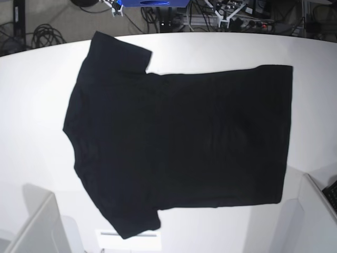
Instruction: Fold the T-shirt properly
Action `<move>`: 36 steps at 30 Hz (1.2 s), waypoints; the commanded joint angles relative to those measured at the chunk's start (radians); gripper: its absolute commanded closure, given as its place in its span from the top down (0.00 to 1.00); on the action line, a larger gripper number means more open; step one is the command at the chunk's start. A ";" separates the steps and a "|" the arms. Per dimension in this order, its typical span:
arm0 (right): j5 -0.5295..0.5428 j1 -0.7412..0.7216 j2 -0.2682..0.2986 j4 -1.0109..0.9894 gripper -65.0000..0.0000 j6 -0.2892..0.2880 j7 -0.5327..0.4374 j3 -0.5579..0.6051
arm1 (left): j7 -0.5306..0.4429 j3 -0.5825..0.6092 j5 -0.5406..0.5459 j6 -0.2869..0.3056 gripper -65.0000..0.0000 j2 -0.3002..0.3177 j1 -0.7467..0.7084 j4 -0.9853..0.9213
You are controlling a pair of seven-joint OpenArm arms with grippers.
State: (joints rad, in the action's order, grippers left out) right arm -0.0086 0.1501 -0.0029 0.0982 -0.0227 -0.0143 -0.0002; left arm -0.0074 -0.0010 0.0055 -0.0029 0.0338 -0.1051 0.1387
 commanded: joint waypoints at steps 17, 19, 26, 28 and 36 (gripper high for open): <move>-0.001 0.006 0.005 0.001 0.00 0.002 -0.008 0.002 | 0.001 -0.001 0.003 -0.004 0.33 -0.001 -0.028 0.008; -0.001 0.004 0.005 0.001 0.00 0.002 -0.008 0.002 | 0.001 -0.001 0.003 -0.004 0.08 -0.001 -0.028 0.008; -0.001 -0.002 0.005 0.001 0.00 0.002 -0.008 0.002 | -0.001 -0.001 0.001 -0.004 0.00 0.001 -0.028 0.008; -0.001 -0.002 0.005 0.002 0.00 0.002 -0.008 0.002 | -0.001 -0.001 0.001 -0.004 0.00 0.001 -0.028 0.008; -0.001 0.004 0.005 0.056 0.00 0.002 -0.008 0.002 | -0.121 0.011 -0.005 -0.004 0.00 0.001 -0.043 0.006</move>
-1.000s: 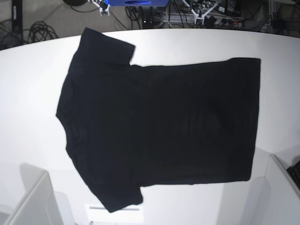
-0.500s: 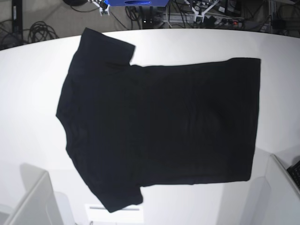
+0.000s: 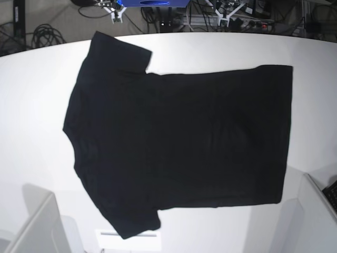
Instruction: Fold the T-shirt properly
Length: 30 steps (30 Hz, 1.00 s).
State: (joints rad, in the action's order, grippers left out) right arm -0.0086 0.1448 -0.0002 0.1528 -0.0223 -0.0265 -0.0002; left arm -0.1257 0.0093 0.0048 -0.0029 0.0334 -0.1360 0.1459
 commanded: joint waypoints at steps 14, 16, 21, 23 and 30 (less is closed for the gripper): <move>-0.001 0.029 0.015 0.003 0.00 0.002 -0.079 0.002 | -0.019 0.002 -0.010 -0.004 0.00 0.001 -0.035 0.001; -0.003 0.046 0.015 0.003 0.00 0.002 -0.125 0.002 | -0.058 0.002 -0.010 -0.004 0.00 0.001 -0.047 0.001; -0.003 0.075 0.019 0.003 0.00 0.002 -0.189 0.004 | -0.206 0.004 -0.012 -0.003 0.00 0.004 -0.107 0.037; -0.003 0.085 0.033 0.003 0.00 0.002 -0.204 0.004 | -0.228 0.004 -0.012 -0.003 0.00 0.018 -0.127 0.060; -0.003 0.109 0.038 0.011 0.00 0.002 -0.230 0.004 | -0.231 0.004 -0.012 -0.003 0.00 0.043 -0.190 0.156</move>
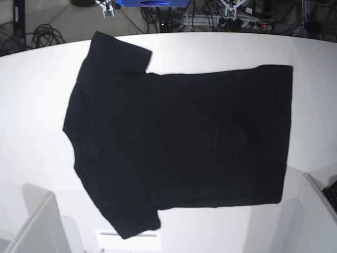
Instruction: Fold the T-shirt properly
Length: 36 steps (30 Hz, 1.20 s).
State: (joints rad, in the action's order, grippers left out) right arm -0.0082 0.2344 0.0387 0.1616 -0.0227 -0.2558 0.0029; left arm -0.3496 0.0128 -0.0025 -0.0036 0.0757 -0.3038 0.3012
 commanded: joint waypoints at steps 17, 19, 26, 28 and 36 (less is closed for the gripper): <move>0.004 0.305 -0.001 0.384 0.00 0.005 0.006 -0.024 | -0.007 -0.007 0.008 -0.002 0.00 0.091 -0.349 0.470; 0.004 0.326 -0.004 0.418 0.00 0.005 0.006 -0.080 | -0.004 -0.010 0.008 -0.002 0.00 0.101 -0.390 0.533; 0.004 0.423 -0.009 0.671 0.00 0.002 0.131 -0.251 | -0.009 -0.015 0.009 -0.002 0.00 0.141 -0.516 0.721; 0.004 0.463 -0.009 0.774 0.00 0.002 0.152 -0.283 | -0.010 -0.015 0.009 -0.002 0.00 0.146 -0.545 0.772; 0.130 0.572 -0.036 1.173 0.00 0.000 0.313 -0.419 | -0.010 -0.132 0.009 -0.002 0.00 0.140 -0.647 1.004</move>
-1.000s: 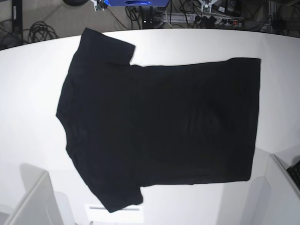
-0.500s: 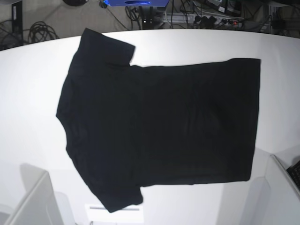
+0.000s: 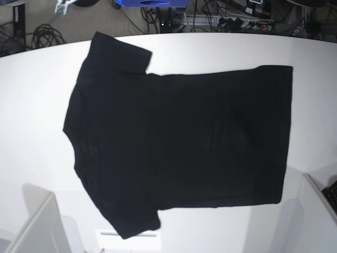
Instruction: Fold the T-shirt properly
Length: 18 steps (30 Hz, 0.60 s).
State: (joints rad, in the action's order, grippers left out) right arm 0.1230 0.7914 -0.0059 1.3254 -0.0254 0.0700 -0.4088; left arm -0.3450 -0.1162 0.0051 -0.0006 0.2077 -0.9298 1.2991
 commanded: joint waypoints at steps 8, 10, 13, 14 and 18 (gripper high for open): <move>0.183 0.079 0.007 0.378 0.00 0.003 0.101 -0.071 | -0.015 -0.096 0.019 -0.005 0.00 0.008 -0.104 0.242; 0.206 0.086 0.007 0.452 0.00 0.003 0.103 -0.071 | -0.015 -0.106 0.088 -0.005 0.00 0.009 -0.128 0.308; 0.214 0.082 0.007 0.549 0.00 0.003 0.104 -0.060 | -0.013 -0.124 0.233 -0.005 0.00 0.014 -0.165 0.411; 0.214 0.073 0.005 0.575 0.00 0.003 0.104 -0.051 | -0.013 -0.133 0.267 -0.003 0.00 0.016 -0.174 0.442; 0.214 0.033 -0.013 0.652 0.00 0.003 0.106 0.011 | -0.009 -0.196 0.356 -0.003 0.00 0.016 -0.174 0.509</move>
State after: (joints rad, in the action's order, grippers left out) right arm 0.3374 0.8150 -0.0254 1.9591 -0.0235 0.1986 -0.3935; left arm -0.3321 -0.3046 0.3561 0.0002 0.2176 -1.0885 1.7954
